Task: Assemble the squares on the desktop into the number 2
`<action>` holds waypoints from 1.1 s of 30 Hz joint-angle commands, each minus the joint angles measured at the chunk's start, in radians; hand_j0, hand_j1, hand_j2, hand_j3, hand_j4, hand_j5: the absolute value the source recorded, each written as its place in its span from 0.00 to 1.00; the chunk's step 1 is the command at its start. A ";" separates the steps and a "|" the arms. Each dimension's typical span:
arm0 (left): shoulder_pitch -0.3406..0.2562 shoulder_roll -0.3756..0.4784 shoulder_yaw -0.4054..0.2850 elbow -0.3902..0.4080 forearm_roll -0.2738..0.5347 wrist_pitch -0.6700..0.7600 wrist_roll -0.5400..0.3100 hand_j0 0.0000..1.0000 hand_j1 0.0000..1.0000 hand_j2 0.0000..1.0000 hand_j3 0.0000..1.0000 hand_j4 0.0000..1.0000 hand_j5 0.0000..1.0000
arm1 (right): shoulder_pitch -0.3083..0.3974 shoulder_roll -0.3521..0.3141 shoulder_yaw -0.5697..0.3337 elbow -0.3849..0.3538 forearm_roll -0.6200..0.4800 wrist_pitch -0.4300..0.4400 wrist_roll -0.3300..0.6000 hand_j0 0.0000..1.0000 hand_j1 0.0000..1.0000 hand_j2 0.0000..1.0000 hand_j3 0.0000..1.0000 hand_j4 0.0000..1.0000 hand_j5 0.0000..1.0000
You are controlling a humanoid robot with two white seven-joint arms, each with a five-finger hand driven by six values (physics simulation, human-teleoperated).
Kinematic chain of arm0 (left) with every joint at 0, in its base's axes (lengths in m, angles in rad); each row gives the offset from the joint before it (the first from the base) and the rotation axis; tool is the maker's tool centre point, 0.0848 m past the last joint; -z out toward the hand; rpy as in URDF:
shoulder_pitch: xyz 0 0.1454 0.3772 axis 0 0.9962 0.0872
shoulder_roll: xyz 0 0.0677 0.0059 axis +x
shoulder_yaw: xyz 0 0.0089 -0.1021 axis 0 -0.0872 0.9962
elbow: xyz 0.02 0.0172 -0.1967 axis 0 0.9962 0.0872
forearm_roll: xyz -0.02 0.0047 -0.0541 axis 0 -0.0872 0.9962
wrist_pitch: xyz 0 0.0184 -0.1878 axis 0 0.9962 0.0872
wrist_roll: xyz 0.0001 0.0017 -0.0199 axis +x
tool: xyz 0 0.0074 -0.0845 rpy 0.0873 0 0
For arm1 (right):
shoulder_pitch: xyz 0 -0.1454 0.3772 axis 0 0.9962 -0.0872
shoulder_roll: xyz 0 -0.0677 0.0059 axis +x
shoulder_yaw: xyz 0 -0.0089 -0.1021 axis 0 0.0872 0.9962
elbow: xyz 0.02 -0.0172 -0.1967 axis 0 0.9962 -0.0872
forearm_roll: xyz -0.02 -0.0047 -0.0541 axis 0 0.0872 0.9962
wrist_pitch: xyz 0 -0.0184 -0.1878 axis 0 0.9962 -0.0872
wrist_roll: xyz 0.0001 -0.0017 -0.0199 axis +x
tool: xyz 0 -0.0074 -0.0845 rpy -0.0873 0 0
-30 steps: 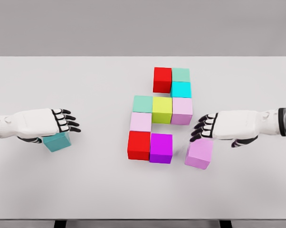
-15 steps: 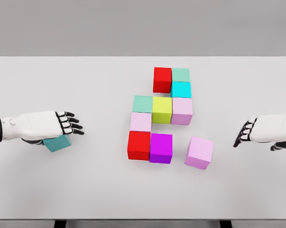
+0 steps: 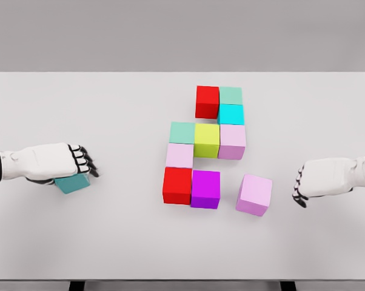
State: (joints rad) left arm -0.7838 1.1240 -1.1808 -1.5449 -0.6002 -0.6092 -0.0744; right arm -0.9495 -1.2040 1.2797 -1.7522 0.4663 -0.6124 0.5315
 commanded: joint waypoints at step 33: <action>-0.149 -0.219 -0.002 0.224 -0.030 -0.002 -0.005 0.51 0.51 0.51 0.51 0.51 0.51 | 0.000 0.112 0.010 0.016 0.028 0.002 0.015 0.42 0.42 0.42 0.42 0.42 0.42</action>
State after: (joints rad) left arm -0.9342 0.9250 -1.1827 -1.3425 -0.6330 -0.6116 -0.0787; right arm -0.9495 -1.0937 1.2909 -1.7374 0.4968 -0.6124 0.5452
